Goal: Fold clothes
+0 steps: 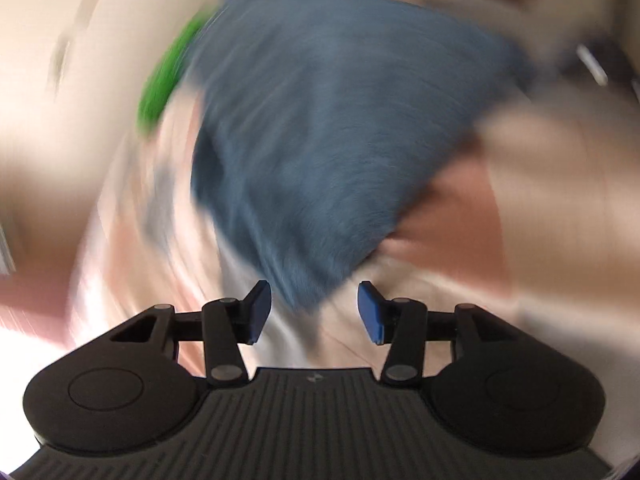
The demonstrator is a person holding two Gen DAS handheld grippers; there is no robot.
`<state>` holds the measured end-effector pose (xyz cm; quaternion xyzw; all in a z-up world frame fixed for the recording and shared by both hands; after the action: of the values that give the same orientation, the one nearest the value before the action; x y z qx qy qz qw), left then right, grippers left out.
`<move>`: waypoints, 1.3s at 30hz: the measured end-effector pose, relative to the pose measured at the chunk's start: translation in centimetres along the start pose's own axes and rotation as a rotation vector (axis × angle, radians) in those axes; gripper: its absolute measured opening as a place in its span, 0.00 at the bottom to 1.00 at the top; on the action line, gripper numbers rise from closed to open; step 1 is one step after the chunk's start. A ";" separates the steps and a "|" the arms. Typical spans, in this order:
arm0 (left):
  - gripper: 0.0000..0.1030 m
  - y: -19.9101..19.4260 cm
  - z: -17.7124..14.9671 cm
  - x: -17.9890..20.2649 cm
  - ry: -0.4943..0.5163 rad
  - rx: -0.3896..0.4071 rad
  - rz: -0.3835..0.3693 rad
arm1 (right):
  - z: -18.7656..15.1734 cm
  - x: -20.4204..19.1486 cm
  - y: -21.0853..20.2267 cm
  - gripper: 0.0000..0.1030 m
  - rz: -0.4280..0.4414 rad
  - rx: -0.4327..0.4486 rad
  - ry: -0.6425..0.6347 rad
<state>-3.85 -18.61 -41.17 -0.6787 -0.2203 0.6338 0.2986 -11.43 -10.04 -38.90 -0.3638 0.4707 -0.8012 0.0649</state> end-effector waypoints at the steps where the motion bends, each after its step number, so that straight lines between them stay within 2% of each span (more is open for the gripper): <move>1: 0.43 0.2 0.2 0.9 0.093 0.052 0.054 | 0.1 -0.7 0.4 0.69 -0.040 0.007 -0.050; 3: 0.43 0.6 0.1 2.1 0.225 0.136 0.132 | 0.1 -1.6 1.6 0.69 -0.111 -0.003 -0.119; 5: 0.43 1.1 -0.1 2.8 0.306 0.199 0.185 | 0.1 -1.9 2.3 0.70 -0.166 -0.011 -0.149; 11: 0.43 3.4 0.2 2.0 0.367 0.272 0.262 | 1.0 -0.7 4.4 0.70 -0.259 -0.037 -0.115; 14: 0.34 4.3 0.5 2.5 0.411 0.316 0.307 | 1.6 -0.7 5.5 0.69 -0.282 -0.021 -0.140; 16: 0.33 4.5 0.6 2.5 0.414 0.318 0.332 | 1.7 -0.8 5.8 0.66 -0.278 -0.012 -0.156; 18: 0.33 4.6 0.7 2.3 0.404 0.306 0.352 | 1.6 -0.7 5.8 0.55 -0.240 -0.008 -0.150; 20: 0.32 4.4 1.0 1.6 0.374 0.268 0.330 | 1.5 -0.3 5.2 0.47 -0.176 -0.011 -0.135; 22: 0.23 3.9 1.6 0.5 0.323 0.236 0.213 | 1.5 0.4 4.5 0.39 -0.097 -0.017 -0.105; 24: 0.20 3.2 2.2 -1.6 0.268 0.227 0.074 | 1.6 2.2 3.5 0.26 0.025 -0.020 -0.037; 29: 0.15 0.7 4.1 -8.9 0.143 0.238 -0.183 | 2.4 8.7 1.2 0.19 0.410 -0.011 0.168; 32: 0.14 -0.2 5.7 -12.1 0.070 0.224 -0.268 | 2.3 12.7 0.6 0.18 0.636 -0.021 0.280; 34: 0.14 -1.0 6.1 -13.0 0.008 0.208 -0.300 | 2.3 15.9 0.8 0.17 0.757 -0.024 0.342; 36: 0.14 -1.0 7.6 -15.3 -0.052 0.189 -0.315 | 2.6 19.4 1.0 0.17 0.854 -0.012 0.379; 39: 0.14 0.1 10.7 -19.6 -0.161 0.154 -0.323 | 3.5 25.2 2.2 0.16 0.951 0.024 0.390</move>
<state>-16.45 -30.61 -27.12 -0.5567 -0.3003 0.6449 0.4290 -28.05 -24.97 -26.49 0.0473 0.5783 -0.7413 0.3373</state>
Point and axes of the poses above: each gripper's, at about its wrist camera, not at the fingertips, and y roughly the way its jaws point, x to its right, z to its top, the point moved 10 cm from there along y, roughly the way its jaws point, and after that the axes turned 14 degrees about -x, right-handed, at the moved point
